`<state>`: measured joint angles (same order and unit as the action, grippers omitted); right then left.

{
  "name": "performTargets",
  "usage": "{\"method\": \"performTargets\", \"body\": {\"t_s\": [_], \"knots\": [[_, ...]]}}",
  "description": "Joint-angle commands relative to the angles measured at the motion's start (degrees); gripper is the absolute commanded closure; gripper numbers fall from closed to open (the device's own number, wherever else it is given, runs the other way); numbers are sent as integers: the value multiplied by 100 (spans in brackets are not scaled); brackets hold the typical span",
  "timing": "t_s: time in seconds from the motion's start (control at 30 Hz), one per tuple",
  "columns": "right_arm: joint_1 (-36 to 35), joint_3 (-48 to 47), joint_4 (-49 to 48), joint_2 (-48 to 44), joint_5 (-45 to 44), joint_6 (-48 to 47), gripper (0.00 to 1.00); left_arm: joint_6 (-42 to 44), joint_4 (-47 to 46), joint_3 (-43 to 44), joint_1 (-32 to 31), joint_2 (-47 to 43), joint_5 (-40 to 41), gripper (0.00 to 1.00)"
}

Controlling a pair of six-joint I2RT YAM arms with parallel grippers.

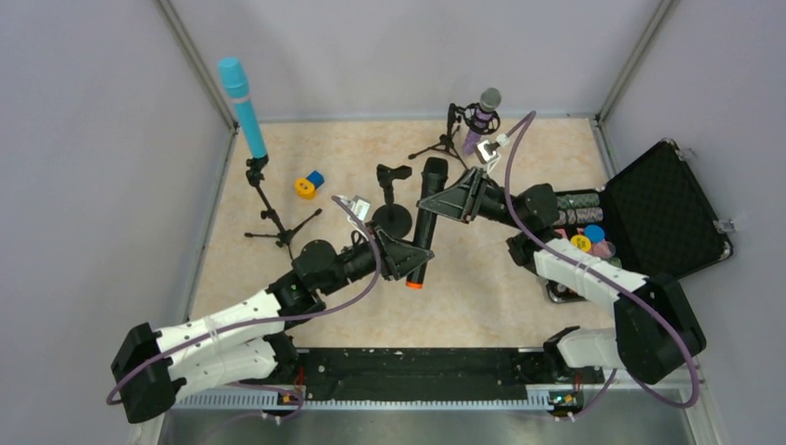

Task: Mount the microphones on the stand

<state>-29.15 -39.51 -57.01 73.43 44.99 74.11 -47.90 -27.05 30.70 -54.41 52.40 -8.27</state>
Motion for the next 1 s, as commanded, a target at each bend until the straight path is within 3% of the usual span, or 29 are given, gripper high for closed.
{"method": "performTargets", "body": {"t_s": [0.0,0.1,0.13,0.2,0.3,0.43,0.57,0.7,0.97], "knots": [[-74,-283,-409,31,159,72,73,-9,-534,-88,18,-64,72,100],[-74,-277,-334,41,176,-10,97,-41,-509,-108,18,-64,167,100],[-74,-277,-307,48,175,-41,100,-56,-481,-108,23,-68,205,96],[-75,-277,-198,45,169,-138,100,-94,-408,-110,19,-59,308,76],[-74,-292,117,6,176,-453,100,-152,-321,-108,18,-67,501,31],[-74,-288,884,-106,92,-1060,100,-178,-143,-126,18,-160,767,9],[-61,-286,1844,-355,-217,-1779,100,1,176,-90,27,-354,1445,1],[-27,-269,2888,-695,-702,-2436,100,429,652,93,147,-563,1931,1],[124,-149,3771,-1287,-1335,-3072,100,2030,2131,1326,690,-314,2280,1]]}}
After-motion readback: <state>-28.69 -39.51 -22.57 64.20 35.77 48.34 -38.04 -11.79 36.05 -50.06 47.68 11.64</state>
